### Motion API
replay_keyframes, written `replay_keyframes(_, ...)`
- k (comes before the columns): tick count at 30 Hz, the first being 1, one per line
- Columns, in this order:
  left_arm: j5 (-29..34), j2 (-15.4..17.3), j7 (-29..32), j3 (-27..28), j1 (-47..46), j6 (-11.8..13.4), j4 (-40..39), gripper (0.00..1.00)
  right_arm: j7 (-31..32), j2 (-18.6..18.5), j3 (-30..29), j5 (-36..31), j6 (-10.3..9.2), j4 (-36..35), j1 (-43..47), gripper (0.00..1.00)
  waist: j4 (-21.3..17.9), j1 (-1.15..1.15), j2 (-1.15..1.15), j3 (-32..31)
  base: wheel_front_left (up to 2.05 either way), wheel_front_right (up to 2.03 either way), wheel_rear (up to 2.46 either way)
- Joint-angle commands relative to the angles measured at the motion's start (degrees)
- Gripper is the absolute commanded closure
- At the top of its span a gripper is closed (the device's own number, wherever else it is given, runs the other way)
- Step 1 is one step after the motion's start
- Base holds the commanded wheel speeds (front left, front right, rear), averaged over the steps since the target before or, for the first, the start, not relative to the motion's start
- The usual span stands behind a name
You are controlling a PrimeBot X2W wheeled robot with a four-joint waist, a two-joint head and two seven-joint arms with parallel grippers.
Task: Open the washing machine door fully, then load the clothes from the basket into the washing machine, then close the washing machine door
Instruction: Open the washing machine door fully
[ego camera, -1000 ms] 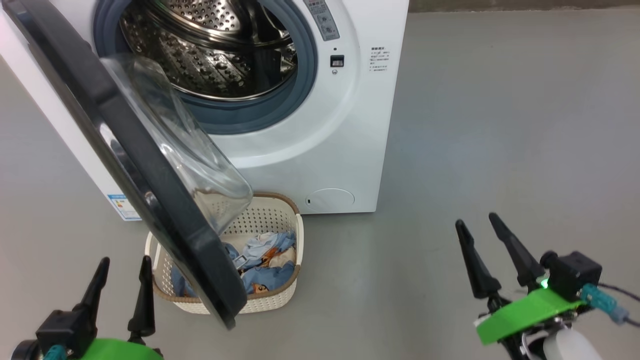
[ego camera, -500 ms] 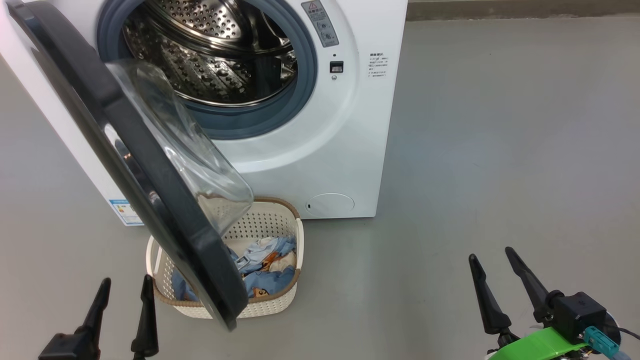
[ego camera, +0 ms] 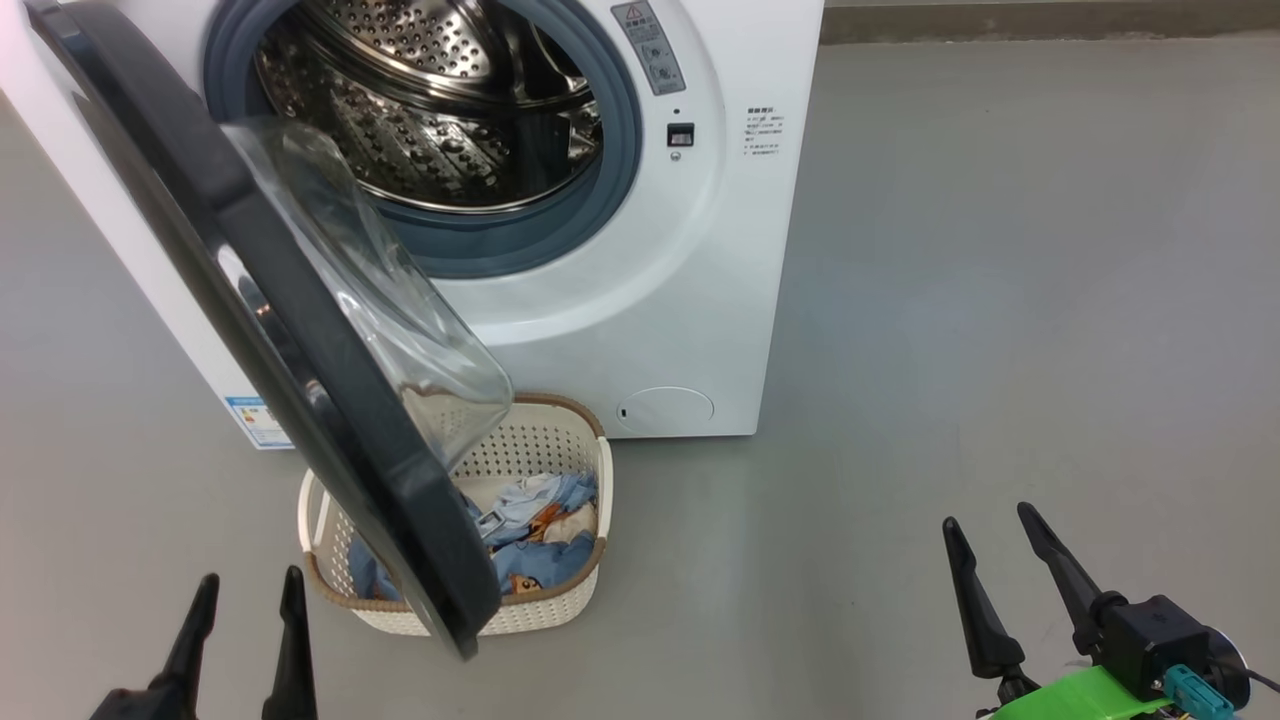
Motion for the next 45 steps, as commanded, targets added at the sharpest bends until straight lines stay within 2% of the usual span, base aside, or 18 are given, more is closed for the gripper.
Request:
replay_keyframes(1,-0.7,0.4,-0.4,1.7,-0.3,0.4,-1.8,0.0,-0.7,0.2,1.3,-0.3,0.08,-1.4,-0.4,0.0,0.1,0.0,0.0,0.0,0.0,0.0,0.0)
replay_keyframes(31,-0.5,0.3,-0.4,0.5,-0.1,0.3,-1.1,0.0,-0.7,0.6,1.2,-0.6,0.08,0.4,0.0,0.0,0.3,0.0,0.0,-1.0,0.0,0.0,0.0)
replay_keyframes(32,-0.6,0.3,-0.4,0.5,-0.1,0.2,-1.0,0.16,-0.7,0.6,1.2,-0.6,0.08,0.5,0.0,0.0,0.3,0.0,0.0,-1.0,0.0,0.0,0.0)
replay_keyframes(33,-0.6,0.3,-0.4,0.4,-0.1,0.2,-0.9,0.82,-0.7,0.6,1.3,-0.6,0.08,0.5,0.0,0.0,0.3,0.0,0.0,-1.0,0.0,0.0,0.0)
replay_keyframes(34,-0.7,0.3,-0.4,0.4,-0.1,0.2,-0.9,1.0,-0.7,0.6,1.3,-0.6,0.08,0.6,-0.1,0.0,0.3,0.0,0.0,-1.1,0.0,0.0,0.0)
replay_keyframes(40,-1.4,0.3,-0.4,1.1,-0.6,-0.3,-1.6,1.0,-0.7,0.6,1.4,-0.5,0.08,0.6,-0.2,0.0,0.3,0.0,0.0,-1.1,0.0,0.0,0.0)
replay_keyframes(45,-1.9,0.3,-0.4,2.4,-3.0,-0.8,-7.3,1.0,-0.7,0.6,1.2,-0.2,0.08,0.7,-0.3,0.0,0.5,0.0,0.0,-1.2,0.0,0.0,0.0)
